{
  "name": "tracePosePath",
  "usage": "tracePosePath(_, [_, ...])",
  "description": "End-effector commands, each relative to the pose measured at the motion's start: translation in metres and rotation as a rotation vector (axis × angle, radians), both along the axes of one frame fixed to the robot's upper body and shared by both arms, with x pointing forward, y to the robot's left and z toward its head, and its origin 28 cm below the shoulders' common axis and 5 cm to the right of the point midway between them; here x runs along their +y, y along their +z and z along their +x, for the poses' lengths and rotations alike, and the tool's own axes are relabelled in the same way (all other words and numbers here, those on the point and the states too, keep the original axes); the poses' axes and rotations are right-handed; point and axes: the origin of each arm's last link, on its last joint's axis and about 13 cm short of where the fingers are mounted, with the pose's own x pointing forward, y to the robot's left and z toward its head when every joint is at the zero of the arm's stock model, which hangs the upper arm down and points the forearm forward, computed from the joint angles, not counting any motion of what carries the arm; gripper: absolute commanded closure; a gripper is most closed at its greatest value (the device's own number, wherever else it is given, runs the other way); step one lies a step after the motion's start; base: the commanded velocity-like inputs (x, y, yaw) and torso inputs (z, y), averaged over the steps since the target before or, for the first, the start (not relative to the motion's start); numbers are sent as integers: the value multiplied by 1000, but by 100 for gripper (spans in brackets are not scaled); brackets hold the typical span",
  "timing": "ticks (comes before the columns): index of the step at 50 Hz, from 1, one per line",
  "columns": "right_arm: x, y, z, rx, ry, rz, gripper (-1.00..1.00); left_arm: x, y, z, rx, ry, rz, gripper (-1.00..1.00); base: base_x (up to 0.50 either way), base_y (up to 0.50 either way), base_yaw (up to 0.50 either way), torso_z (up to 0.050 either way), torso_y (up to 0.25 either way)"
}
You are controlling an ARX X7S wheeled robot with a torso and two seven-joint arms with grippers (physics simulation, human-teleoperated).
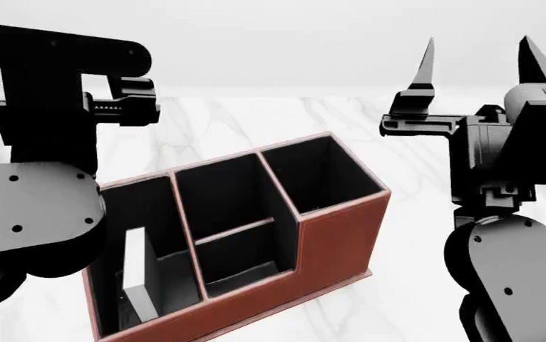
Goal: Pick up the book and place it in the left compartment of the caddy.
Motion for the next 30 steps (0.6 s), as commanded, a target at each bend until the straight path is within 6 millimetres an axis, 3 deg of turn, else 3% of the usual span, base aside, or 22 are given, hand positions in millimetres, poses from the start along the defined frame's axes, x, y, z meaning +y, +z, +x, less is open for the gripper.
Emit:
tracePosePath(1, [1,13,-8,-97,17,10,-100,0,0,0,-75,-2,47,-100,0,0,0,0,0])
tracePosePath(12, [3,34,-9,-149,40,31,-100,-1,3,-2,-122,-6,82,-100,0,0,0,0,0])
tracePosePath(30, [5,38,-12,-180,52,23,-100,-4,10,-7,-214,11,151,-100,0,0,0,0,0])
